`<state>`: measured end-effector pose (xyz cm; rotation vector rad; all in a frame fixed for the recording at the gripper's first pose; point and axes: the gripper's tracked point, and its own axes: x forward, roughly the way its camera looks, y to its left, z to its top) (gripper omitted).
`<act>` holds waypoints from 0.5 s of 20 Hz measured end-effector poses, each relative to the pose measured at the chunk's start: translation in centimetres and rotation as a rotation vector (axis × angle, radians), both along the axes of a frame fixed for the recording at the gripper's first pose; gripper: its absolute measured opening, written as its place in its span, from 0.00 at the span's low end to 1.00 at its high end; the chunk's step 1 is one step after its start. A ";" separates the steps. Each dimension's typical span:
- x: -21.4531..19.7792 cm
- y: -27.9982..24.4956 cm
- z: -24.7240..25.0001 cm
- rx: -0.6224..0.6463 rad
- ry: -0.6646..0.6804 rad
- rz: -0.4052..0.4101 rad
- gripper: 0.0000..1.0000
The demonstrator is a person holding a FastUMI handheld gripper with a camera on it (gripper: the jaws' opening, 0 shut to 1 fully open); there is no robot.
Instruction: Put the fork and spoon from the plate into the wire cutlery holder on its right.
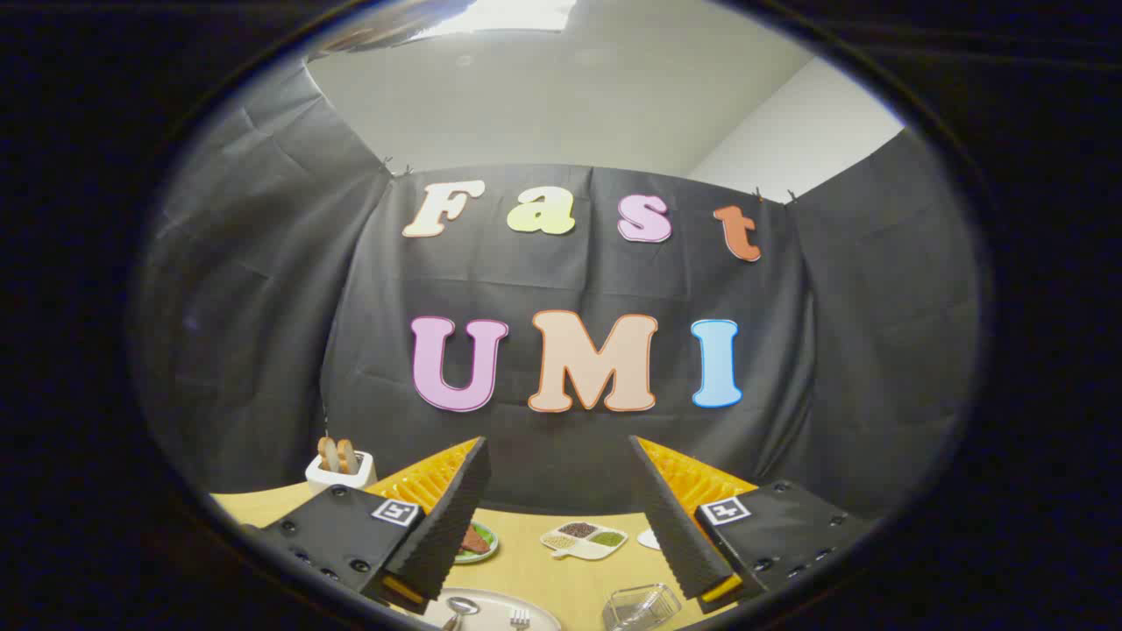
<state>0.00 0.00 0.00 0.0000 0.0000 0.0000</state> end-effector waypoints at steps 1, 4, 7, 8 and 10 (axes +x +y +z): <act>0.2 0.3 -0.2 0.001 0.005 0.007 1.00; 0.5 0.5 0.4 0.021 -0.003 0.012 1.00; 0.6 0.2 0.7 0.035 -0.017 0.005 1.00; 0.7 0.2 0.6 0.033 -0.011 0.003 1.00; 0.8 0.2 0.0 0.029 0.004 0.006 1.00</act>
